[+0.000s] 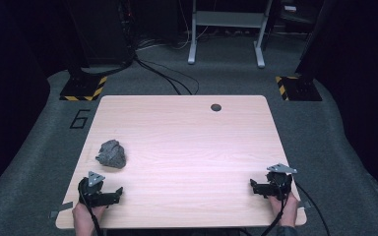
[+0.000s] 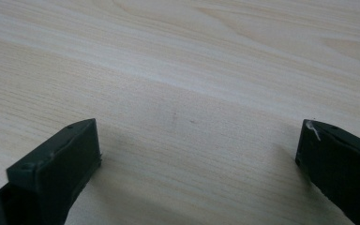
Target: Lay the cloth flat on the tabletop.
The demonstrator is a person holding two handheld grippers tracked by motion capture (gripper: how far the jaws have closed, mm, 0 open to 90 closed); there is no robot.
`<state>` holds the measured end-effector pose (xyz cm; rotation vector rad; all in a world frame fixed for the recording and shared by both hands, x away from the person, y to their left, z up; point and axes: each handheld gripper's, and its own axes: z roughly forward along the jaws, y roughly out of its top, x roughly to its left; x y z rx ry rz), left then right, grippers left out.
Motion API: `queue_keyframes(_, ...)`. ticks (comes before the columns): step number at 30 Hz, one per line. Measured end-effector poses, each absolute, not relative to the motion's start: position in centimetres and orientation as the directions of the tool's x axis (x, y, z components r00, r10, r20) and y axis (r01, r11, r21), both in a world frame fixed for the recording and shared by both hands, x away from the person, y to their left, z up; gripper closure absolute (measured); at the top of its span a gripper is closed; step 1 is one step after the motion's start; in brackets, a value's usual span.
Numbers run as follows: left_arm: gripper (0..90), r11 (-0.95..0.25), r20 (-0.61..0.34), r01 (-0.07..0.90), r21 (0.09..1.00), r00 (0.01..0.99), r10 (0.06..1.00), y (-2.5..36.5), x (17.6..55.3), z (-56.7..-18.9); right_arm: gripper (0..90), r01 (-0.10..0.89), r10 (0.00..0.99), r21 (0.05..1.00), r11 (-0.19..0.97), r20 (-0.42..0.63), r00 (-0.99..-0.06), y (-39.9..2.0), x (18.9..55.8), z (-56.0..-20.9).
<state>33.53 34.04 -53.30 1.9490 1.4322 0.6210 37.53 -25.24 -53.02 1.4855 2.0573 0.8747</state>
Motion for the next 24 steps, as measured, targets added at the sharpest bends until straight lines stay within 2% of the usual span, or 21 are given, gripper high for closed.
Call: queue_keyframes(24, 0.1, -0.211, 0.005, 0.657, 0.724, 0.3, 0.954, 34.06, 33.56, -53.27, 0.0, 0.659, 0.95, 0.72, 0.217, 0.0, -0.313, -25.34, 37.71, -53.02)
